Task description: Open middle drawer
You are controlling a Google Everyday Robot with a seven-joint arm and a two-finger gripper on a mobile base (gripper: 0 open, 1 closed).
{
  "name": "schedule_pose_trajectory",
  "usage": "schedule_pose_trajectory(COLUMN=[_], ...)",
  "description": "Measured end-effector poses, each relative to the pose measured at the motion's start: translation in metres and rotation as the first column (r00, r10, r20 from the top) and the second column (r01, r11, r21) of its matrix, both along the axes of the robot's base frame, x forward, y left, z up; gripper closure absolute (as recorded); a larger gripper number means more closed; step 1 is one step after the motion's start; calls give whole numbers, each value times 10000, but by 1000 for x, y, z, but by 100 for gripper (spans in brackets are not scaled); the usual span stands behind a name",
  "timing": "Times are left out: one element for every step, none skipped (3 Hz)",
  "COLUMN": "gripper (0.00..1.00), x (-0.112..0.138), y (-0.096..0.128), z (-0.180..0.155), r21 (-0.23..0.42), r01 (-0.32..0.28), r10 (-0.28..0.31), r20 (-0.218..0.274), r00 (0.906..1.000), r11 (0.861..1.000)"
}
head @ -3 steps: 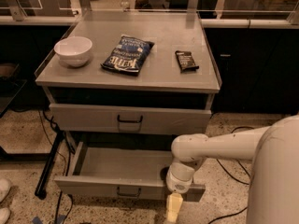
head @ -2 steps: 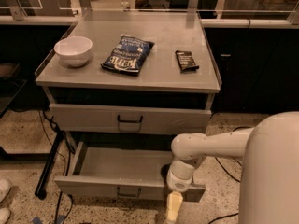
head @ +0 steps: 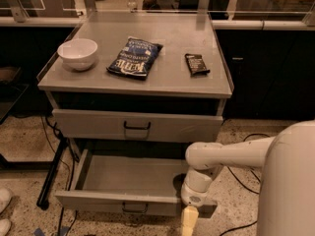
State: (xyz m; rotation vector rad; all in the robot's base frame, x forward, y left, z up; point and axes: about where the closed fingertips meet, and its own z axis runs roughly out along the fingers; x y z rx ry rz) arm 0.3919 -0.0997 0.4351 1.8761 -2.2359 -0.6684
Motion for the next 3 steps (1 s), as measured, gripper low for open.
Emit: schedule_pose_trajectory(gripper=[0,0,0], x=[-16,-34,-59], y=[-7,-15,-23], z=[17,32,44], r21=[-52,-61,230], r01=[20,84,155], r10=[-21,-86,-134], r20=[-167,-352,-849], r00=[9999,9993,9963], r11=[10000,9999,9996])
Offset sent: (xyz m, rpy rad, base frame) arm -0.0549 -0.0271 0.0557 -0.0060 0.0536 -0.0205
